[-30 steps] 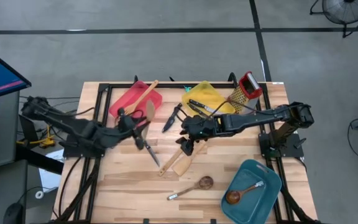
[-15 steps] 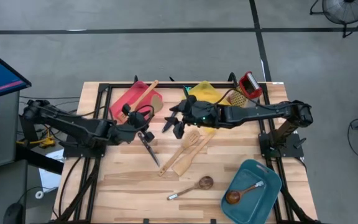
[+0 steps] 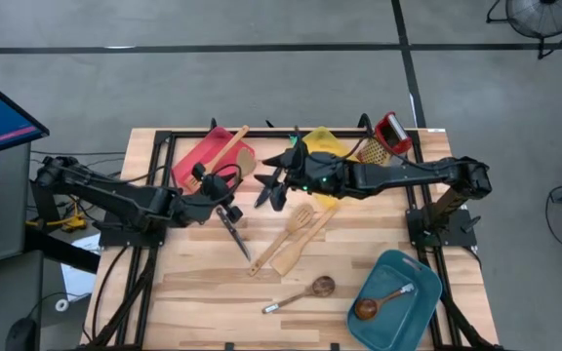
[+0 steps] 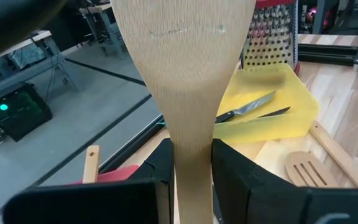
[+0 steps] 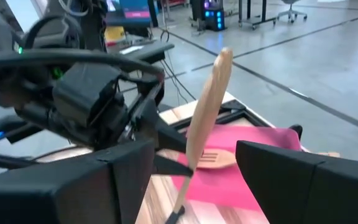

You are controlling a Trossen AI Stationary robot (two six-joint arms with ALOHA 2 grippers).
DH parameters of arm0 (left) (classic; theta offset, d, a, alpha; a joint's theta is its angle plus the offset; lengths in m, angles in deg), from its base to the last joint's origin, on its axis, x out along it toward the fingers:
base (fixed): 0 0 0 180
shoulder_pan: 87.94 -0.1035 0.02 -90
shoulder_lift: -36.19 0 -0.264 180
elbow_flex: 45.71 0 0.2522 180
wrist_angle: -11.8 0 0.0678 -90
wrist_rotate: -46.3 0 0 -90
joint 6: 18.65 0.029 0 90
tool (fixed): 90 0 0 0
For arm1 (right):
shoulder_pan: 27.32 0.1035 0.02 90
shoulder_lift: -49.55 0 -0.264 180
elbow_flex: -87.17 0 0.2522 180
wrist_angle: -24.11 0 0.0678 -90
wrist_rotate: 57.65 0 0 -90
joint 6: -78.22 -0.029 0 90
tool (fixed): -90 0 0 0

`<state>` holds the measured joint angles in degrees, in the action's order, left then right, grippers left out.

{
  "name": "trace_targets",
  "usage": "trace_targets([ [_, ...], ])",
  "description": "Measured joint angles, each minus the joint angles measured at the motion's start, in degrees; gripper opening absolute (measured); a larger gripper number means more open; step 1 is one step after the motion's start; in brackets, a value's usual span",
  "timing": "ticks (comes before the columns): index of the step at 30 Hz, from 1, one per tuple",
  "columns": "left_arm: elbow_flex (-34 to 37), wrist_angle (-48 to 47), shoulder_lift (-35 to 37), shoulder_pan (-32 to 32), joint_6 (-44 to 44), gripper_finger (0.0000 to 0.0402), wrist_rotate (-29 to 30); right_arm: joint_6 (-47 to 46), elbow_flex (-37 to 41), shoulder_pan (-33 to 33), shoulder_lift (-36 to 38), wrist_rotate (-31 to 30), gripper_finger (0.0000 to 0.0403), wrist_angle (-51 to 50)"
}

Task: Pick & Place Kitchen Items
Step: Put the wooden serving fork into the blue bin

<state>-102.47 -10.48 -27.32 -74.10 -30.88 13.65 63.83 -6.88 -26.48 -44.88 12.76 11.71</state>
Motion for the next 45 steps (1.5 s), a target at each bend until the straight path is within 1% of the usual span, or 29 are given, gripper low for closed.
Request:
trace_targets([
  [5, 0.00, 1.53, 0.00, 0.00, -0.05, 0.0057, -1.29, 0.00, -0.02, -0.67, 0.00, 0.00, 0.0240, 1.01],
  [8, 0.00, 4.09, 0.54, 0.00, -0.02, 0.0057, -1.32, 0.00, -0.02, -0.40, -0.02, -0.04, 0.0240, -1.14],
  [14, 0.02, 10.78, 4.30, -0.80, -1.20, 0.0057, -1.26, -0.05, -0.02, 2.32, -0.02, -0.33, 0.0240, -7.17],
  [17, 0.02, 16.48, 6.29, -1.14, -3.35, 0.0057, -1.20, -0.06, -0.02, 4.38, -0.28, -4.43, 0.0240, -9.72],
  [20, 0.02, 21.67, 7.07, -1.09, -3.45, 0.0057, -1.23, -0.04, -0.07, 5.84, -2.58, -9.13, 0.0240, -9.68],
  [22, 0.00, 23.97, 7.08, -1.07, -3.45, 0.0057, -2.00, 0.00, 0.03, 6.26, -4.00, -10.28, 0.0240, -8.70],
  [25, 0.00, 25.07, 6.42, -1.07, -3.82, 0.0057, -3.87, 0.62, -0.04, 6.14, -5.26, -10.45, 0.0240, -4.91],
  [29, 0.03, 25.19, 4.49, -1.07, -4.74, 0.0057, -4.30, 1.43, -0.02, 5.66, -8.22, -10.41, 0.0240, -0.93],
  [32, 0.02, 25.43, 3.11, -1.07, -5.12, 0.0057, -4.30, 1.46, -0.08, 5.26, -8.77, -10.42, 0.0240, 0.44],
  [35, 0.02, 25.61, 2.14, -1.07, -6.52, 0.0057, -4.30, 1.46, -0.01, 5.08, -9.17, -10.32, 0.0240, 0.38],
  [43, 0.02, 27.28, 1.81, -1.07, -6.81, 0.0057, -4.31, 1.43, 0.00, 4.22, -9.11, -10.34, 0.0240, 0.85],
  [45, 0.02, 27.59, 1.83, -1.07, -7.76, 0.0057, -5.45, 1.41, 0.00, 3.93, -9.11, -10.34, 0.0239, 0.82],
])
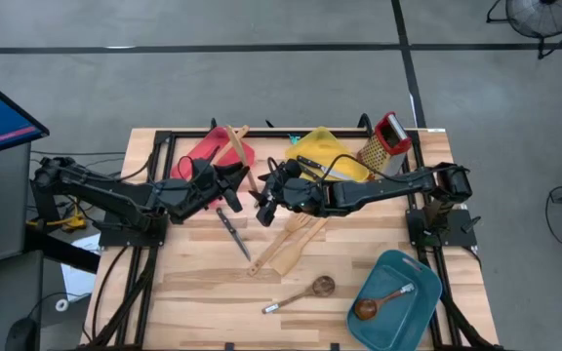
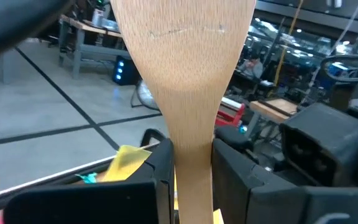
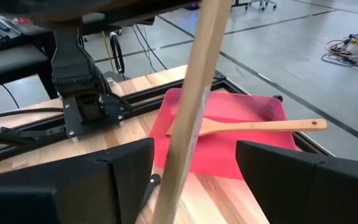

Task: Pick & Place Kitchen Items
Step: Put the wooden serving fork into the blue bin

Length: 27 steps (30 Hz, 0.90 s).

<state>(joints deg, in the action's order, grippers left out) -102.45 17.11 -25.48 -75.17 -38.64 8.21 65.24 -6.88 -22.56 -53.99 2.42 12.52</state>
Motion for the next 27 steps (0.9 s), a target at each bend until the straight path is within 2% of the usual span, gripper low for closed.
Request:
trace_targets([
  [3, 0.00, 0.01, 0.00, 0.00, -0.20, 0.0057, -1.36, -0.10, 0.00, 0.05, 0.00, -0.02, 0.0225, 0.02],
  [5, 0.00, 0.04, 0.00, 0.00, -0.21, 0.0057, -1.36, -0.10, 0.00, 0.05, 0.00, -0.02, 0.0198, 0.02],
  [11, 0.00, 0.48, 0.00, 0.02, -0.42, 0.0056, -1.53, -0.81, 0.00, 0.00, 0.00, -0.39, 0.0049, -0.31],
  [12, -0.04, 0.63, 0.00, 0.04, -0.43, 0.0055, -1.19, -0.43, 0.00, -0.12, 0.00, 0.13, 0.0035, -0.21],
  [18, -0.04, 0.74, 0.02, 0.00, -0.48, 0.0055, -2.67, -2.70, 0.00, -0.01, 0.05, -0.36, 0.0038, -0.11],
  [22, -0.04, -0.27, 0.02, 0.00, 0.07, 0.0056, -2.85, -2.51, 0.00, 0.03, 2.65, -0.36, 0.0038, -2.08],
  [27, -0.04, -0.82, 0.22, 1.58, 1.92, 0.0083, -3.03, -1.46, -0.08, 0.93, 11.98, -5.75, 0.0038, -15.71],
])
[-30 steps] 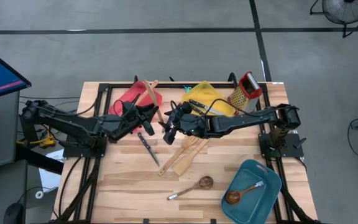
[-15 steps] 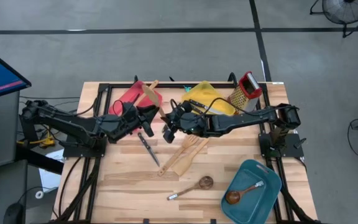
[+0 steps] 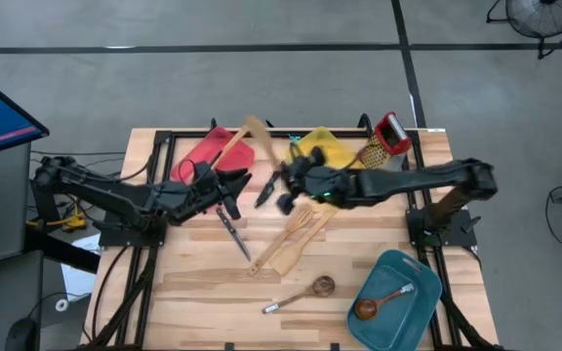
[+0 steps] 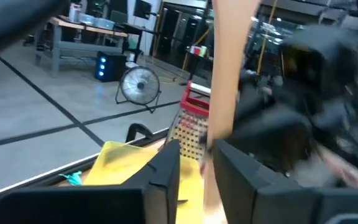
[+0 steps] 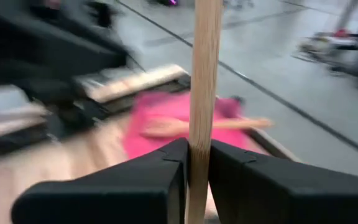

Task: Pick & Place Kitchen Items
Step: Put the wooden serving fork into the blue bin

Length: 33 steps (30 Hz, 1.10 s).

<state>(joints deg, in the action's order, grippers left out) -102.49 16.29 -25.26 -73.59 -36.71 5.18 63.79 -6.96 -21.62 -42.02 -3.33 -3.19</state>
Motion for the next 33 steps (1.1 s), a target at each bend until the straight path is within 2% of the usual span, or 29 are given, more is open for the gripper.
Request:
trace_targets([
  [3, 0.00, -0.64, 0.02, 0.32, 0.04, 0.0108, -3.48, 0.00, 0.01, 0.92, 6.46, -3.79, 0.0038, -10.98],
  [6, 0.00, -0.98, 0.02, 0.34, -0.01, 0.0131, -6.63, -0.39, -0.01, 2.41, 12.50, -4.11, 0.0038, -22.00],
  [10, 0.00, -1.53, 0.02, 0.34, -0.15, 0.0150, -8.26, -0.36, -0.01, 4.48, 17.73, 5.71, 0.0038, -35.77],
  [14, 0.00, -1.65, 0.02, 0.34, -0.17, 0.0156, -8.80, -0.66, 0.00, 6.27, 19.19, 16.64, 0.0038, -50.47],
  [21, 0.02, -2.16, 0.02, 0.34, -0.17, 0.0152, -8.78, -5.24, 0.08, 9.98, 16.58, 26.19, 0.0038, -70.15],
  [25, 0.02, -3.08, 0.02, 0.34, -0.18, 0.0154, -8.77, -8.02, 0.08, 11.80, 14.22, 33.90, 0.0038, -76.73],
  [33, 0.02, -3.28, 0.02, 0.34, -0.18, 0.0149, -8.74, -9.32, 0.10, 16.30, 10.18, 50.56, 0.0038, -76.25],
])
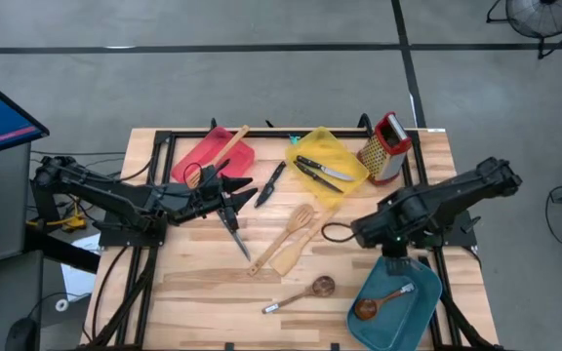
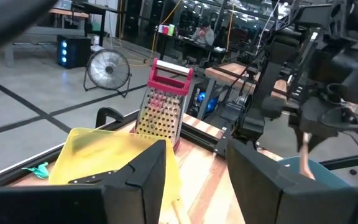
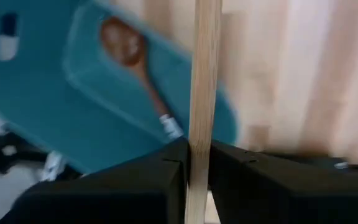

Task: Pick & Place Kitchen Items
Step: Put the wooden serving fork into the blue bin

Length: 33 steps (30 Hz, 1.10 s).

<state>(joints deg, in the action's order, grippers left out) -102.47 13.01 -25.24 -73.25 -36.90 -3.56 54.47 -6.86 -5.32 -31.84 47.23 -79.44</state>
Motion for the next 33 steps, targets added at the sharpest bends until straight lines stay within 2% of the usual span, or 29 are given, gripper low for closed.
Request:
trace_targets([
  [7, 0.00, -0.25, 0.00, 0.00, 0.01, 0.0149, 0.02, -7.52, -0.04, 3.91, -0.14, 9.11, 0.0038, -0.35],
  [14, 0.00, -0.40, 0.00, 0.00, 0.01, 0.0145, 0.04, -15.90, -0.04, 9.90, 1.00, 16.21, 0.0038, -0.12],
  [20, 0.00, -0.45, 0.00, 0.00, -0.01, 0.0144, 0.04, -23.68, -0.02, 15.63, 2.33, 25.01, 0.0038, -0.26],
  [28, 0.00, -0.52, 0.00, 0.00, 0.00, 0.0144, 0.06, -29.31, 0.22, 21.97, 3.15, 30.72, 0.0038, -0.17],
  [33, 0.00, -0.56, 0.00, 0.00, 0.01, 0.0144, 0.07, -29.86, 3.88, 23.49, 3.13, 36.39, 0.0038, -0.23],
])
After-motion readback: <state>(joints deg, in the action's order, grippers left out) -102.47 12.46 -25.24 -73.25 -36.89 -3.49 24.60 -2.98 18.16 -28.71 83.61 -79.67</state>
